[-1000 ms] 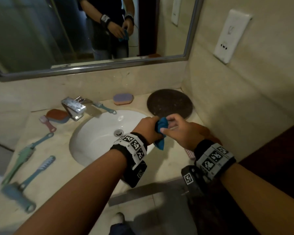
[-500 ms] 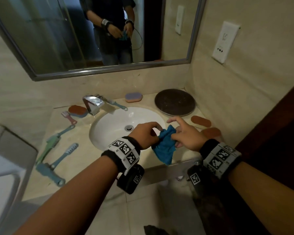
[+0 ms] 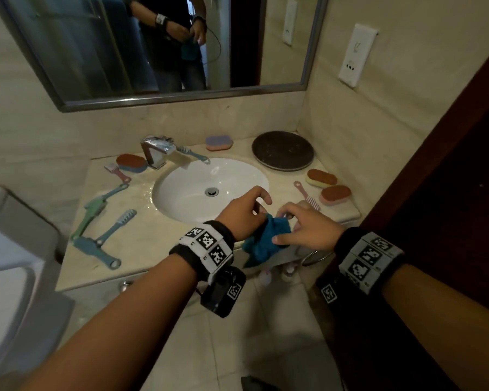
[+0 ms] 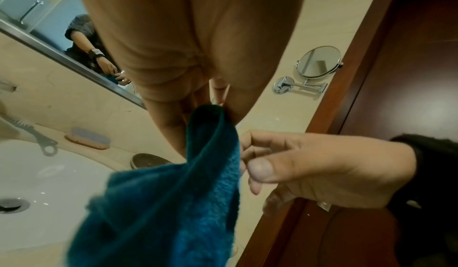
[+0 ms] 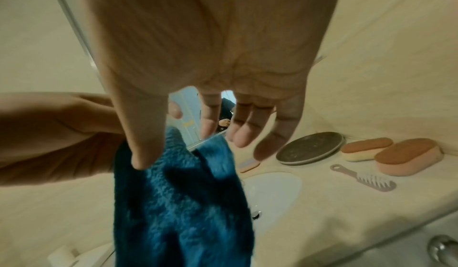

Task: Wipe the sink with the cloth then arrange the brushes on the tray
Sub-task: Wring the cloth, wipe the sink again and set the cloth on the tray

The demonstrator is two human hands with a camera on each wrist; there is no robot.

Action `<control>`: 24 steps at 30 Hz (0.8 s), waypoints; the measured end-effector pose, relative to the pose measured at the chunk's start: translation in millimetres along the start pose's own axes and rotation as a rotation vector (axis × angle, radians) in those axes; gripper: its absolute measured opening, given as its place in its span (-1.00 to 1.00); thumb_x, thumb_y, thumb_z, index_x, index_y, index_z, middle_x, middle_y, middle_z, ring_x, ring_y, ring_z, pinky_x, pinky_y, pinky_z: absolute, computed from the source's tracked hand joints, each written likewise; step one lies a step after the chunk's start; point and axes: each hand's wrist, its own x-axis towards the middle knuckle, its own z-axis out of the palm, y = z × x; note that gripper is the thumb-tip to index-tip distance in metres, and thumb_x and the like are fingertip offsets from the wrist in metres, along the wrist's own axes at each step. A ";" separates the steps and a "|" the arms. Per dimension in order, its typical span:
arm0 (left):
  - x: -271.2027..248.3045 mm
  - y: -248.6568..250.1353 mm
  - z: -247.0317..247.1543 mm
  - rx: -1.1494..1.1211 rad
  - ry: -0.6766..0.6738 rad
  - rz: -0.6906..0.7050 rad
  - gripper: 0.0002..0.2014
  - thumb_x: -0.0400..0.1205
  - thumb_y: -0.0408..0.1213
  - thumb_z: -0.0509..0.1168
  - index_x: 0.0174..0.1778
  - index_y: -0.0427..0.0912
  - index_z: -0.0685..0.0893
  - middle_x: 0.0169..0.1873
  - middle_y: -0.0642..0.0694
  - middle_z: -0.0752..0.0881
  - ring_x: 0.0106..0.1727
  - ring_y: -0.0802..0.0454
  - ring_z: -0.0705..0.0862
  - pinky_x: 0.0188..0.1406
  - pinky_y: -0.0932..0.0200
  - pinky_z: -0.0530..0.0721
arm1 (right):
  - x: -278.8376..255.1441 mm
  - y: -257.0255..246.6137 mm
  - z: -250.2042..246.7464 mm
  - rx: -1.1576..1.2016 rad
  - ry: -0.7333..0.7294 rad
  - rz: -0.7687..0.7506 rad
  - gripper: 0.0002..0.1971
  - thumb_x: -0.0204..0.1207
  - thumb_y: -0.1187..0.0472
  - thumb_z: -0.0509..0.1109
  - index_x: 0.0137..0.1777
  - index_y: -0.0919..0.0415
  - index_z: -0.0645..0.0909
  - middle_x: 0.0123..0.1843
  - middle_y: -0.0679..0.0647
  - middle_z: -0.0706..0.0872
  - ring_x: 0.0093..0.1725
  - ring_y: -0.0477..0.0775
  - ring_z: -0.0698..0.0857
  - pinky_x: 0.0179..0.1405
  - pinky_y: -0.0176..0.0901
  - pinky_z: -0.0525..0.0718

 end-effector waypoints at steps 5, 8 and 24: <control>-10.6 17.2 12.9 -0.057 0.079 -0.032 -0.78 0.60 -0.42 0.20 0.06 -0.04 0.43 -0.13 -0.12 0.66 -0.29 0.02 0.60 -0.17 0.11 0.62 | -10.3 -16.8 3.8 0.195 0.031 -0.028 -0.53 0.23 -0.02 0.62 -0.12 0.07 0.37 -0.19 0.10 0.67 -0.26 -0.01 0.60 -0.20 -0.06 0.61; -16.3 23.9 17.3 -0.113 0.125 -0.045 -0.81 0.61 -0.42 0.22 0.05 -0.07 0.44 -0.17 -0.14 0.66 -0.25 -0.05 0.63 -0.05 -0.07 0.70 | -12.9 -15.2 6.2 0.284 0.088 -0.061 -0.64 0.30 0.16 0.57 -0.19 0.06 0.37 -0.14 0.22 0.70 -0.22 0.13 0.68 -0.12 0.10 0.72; -31.3 33.6 31.2 -0.081 0.129 -0.064 -0.74 0.45 -0.35 0.48 -0.01 -0.08 0.60 -0.16 -0.02 0.70 -0.14 0.04 0.71 -0.07 0.19 0.69 | -30.9 -1.9 -22.7 0.578 -0.043 -0.073 -0.85 0.59 0.34 0.29 0.11 0.20 0.58 -0.09 0.16 0.75 -0.03 0.10 0.74 -0.06 -0.17 0.75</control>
